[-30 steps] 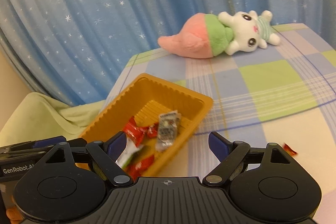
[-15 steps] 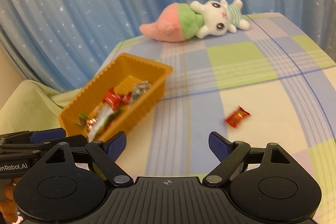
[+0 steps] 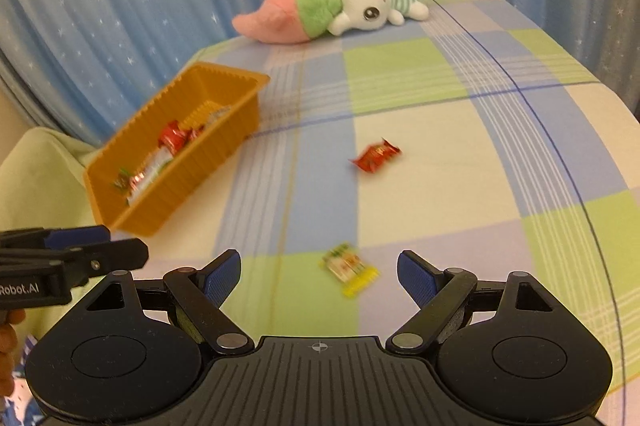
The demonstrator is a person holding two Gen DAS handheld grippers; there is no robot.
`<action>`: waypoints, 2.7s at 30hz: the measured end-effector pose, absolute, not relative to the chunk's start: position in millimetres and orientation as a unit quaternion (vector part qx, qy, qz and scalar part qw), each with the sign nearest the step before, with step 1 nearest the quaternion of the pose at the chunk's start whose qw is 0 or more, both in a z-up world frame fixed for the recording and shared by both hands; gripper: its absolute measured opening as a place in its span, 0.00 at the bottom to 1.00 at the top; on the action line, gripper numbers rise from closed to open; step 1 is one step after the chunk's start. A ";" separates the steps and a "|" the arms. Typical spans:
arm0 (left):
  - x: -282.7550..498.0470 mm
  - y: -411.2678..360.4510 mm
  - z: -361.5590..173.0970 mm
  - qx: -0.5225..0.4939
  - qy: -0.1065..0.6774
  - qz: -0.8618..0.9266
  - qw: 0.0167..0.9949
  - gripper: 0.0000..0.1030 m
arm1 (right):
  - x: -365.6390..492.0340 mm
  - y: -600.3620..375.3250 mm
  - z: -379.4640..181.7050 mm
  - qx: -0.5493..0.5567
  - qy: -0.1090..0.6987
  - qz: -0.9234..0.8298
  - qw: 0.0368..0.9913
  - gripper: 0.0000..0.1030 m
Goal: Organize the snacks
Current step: 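Move both open tools back toward the loose red and yellow candies, then grasp the small red candy with the left tool while the right tool grasps the yellow candy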
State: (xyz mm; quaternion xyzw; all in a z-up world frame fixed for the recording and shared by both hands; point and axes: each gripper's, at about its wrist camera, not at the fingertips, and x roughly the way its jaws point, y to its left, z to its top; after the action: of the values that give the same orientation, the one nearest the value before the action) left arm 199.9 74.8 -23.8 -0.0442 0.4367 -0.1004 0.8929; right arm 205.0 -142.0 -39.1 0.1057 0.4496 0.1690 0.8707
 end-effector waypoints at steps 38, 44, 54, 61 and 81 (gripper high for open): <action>200.6 48.7 -67.1 -0.028 0.482 -0.033 0.875 0.69 | 232.2 -132.8 -99.4 -0.057 0.439 0.274 0.854 0.48; 204.4 50.6 -69.2 -0.028 0.484 -0.032 0.874 0.69 | 238.2 -123.1 -103.1 -0.073 0.438 0.279 0.851 0.43; 212.9 49.0 -72.8 -0.024 0.486 -0.037 0.873 0.69 | 237.9 -115.0 -107.4 -0.095 0.431 0.284 0.851 0.35; 223.9 42.0 -76.1 -0.014 0.486 -0.049 0.872 0.69 | 240.1 -122.0 -106.9 -0.091 0.430 0.276 0.855 0.22; 314.4 -30.4 -82.2 0.060 0.438 -0.195 0.875 0.57 | 253.5 -222.9 -80.7 0.054 0.432 0.127 0.891 0.22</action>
State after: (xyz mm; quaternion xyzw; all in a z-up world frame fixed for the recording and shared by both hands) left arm 314.4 -30.4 -82.2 0.0596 0.4382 -0.1948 0.8755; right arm 253.5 -222.9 -80.7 0.0543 0.4322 0.1271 0.8911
